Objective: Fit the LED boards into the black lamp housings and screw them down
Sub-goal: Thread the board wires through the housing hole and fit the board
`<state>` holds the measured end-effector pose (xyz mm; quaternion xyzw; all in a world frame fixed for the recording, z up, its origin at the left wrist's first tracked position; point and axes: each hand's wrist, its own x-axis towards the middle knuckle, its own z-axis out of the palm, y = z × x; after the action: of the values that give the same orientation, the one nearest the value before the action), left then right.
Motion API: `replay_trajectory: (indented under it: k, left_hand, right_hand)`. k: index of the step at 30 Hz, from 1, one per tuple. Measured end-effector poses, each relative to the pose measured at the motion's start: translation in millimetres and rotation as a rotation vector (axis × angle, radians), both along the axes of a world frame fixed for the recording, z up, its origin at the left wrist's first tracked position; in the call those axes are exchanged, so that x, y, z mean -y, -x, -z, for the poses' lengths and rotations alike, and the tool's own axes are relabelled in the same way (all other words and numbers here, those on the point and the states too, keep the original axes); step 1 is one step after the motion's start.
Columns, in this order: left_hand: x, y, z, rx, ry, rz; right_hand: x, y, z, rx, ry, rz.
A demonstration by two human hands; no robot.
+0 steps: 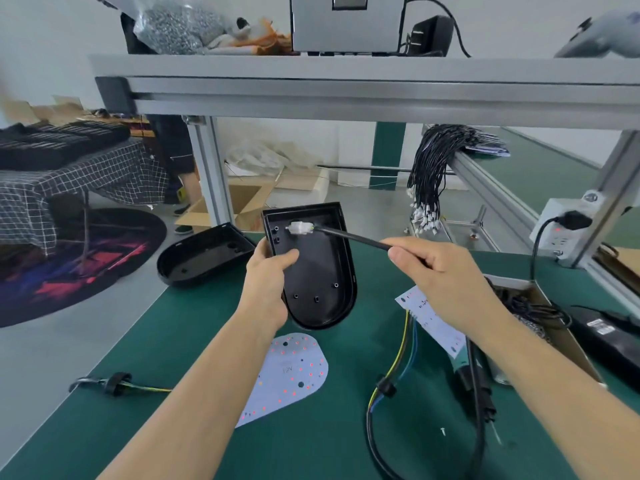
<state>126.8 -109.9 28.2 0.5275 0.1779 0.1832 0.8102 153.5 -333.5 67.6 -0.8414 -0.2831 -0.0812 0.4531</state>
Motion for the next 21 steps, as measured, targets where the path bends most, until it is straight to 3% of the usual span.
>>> replay_trajectory:
  k: [4,13,15,18,21]
  left_hand:
    - [3.6,2.6,0.4,-0.011,-0.043,-0.045]
    - [13.3,4.2,-0.3,0.092,-0.214,-0.059]
    - [13.6,3.0,-0.1,0.098,-0.168,-0.053]
    - [9.3,2.8,1.7,0.092,-0.111,-0.081]
    - [7.5,3.2,5.9,0.103,-0.195,-0.164]
  right_hand:
    - [1.3,0.4,-0.7,0.071,0.044,0.045]
    - [-9.7,11.7,-15.0,0.022,0.052,-0.101]
    - [-14.0,14.2,-17.2,0.034,0.064,-0.101]
    - [-14.8,13.8,-19.9,0.088,0.309,0.01]
    - [-13.8,15.8,-24.7,0.112,0.43,0.157]
